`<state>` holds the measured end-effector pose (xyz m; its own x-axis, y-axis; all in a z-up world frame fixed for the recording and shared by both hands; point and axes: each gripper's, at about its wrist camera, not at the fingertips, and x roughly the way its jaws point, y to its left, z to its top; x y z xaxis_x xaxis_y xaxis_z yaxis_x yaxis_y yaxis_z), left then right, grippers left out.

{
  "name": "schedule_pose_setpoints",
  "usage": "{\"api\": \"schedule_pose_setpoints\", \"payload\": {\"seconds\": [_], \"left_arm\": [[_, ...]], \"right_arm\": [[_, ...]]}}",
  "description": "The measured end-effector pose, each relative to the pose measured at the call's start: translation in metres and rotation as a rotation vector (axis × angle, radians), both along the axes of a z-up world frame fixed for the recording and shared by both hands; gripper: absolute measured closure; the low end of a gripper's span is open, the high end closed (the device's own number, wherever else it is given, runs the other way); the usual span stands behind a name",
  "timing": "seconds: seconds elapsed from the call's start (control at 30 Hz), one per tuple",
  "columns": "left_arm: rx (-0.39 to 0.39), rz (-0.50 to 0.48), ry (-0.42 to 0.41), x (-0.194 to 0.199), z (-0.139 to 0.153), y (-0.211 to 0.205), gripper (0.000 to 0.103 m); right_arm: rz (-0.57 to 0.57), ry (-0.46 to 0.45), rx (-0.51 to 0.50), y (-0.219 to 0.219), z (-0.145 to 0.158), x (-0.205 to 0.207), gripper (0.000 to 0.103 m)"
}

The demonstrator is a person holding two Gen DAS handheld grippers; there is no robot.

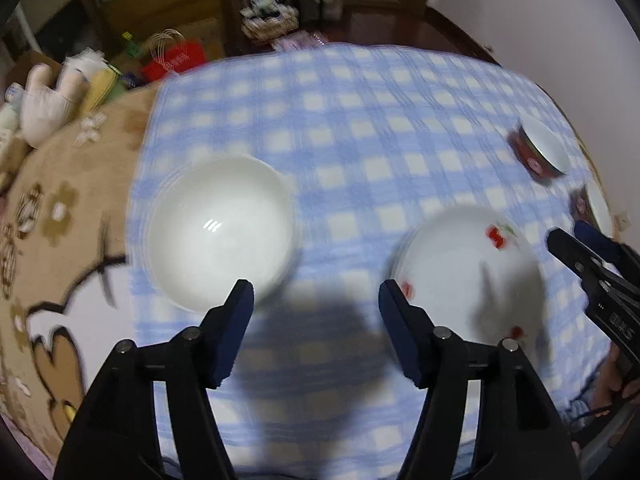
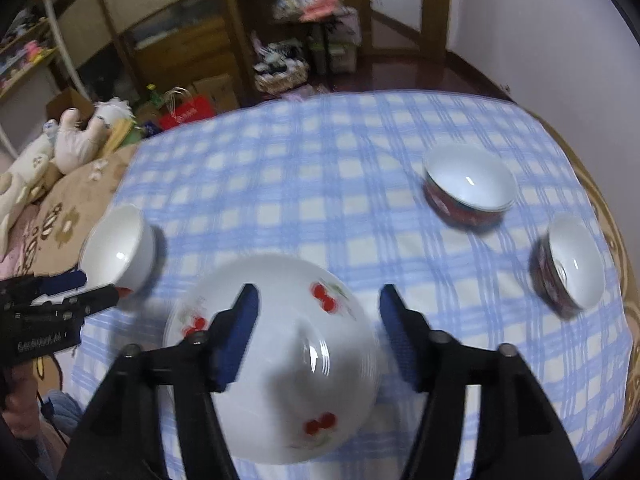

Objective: Organize plates and bowls
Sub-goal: 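Open both tools to release the cherry plates, then move both tools to plain white bowls and close them on the rims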

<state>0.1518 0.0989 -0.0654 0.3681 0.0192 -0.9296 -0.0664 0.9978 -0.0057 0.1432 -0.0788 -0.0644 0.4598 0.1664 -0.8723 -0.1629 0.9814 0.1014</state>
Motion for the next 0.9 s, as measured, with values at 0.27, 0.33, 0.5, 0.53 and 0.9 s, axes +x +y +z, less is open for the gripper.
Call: {"api": "schedule_pose_setpoints", "payload": {"seconds": [0.27,0.33,0.5,0.53,0.9], "left_arm": [[0.009,0.057,-0.042,-0.001,0.013,0.061,0.023],[0.028,0.059,-0.037,0.002,0.010,0.071,0.023],[0.011,0.097,-0.001,0.010,-0.007,0.099,0.023],[0.005,0.108,0.006,0.012,-0.011,0.104,0.023],[-0.010,0.187,0.079,0.021,-0.052,0.143,0.023]], "right_arm": [[0.064,-0.023,0.064,0.049,0.011,0.009,0.004],[0.081,-0.023,0.068,0.064,0.012,0.013,0.004],[0.122,-0.031,0.070,0.095,0.012,0.021,0.004],[0.127,-0.031,0.071,0.102,0.010,0.024,0.004],[0.146,0.076,0.089,0.147,-0.030,0.042,0.004]]}}
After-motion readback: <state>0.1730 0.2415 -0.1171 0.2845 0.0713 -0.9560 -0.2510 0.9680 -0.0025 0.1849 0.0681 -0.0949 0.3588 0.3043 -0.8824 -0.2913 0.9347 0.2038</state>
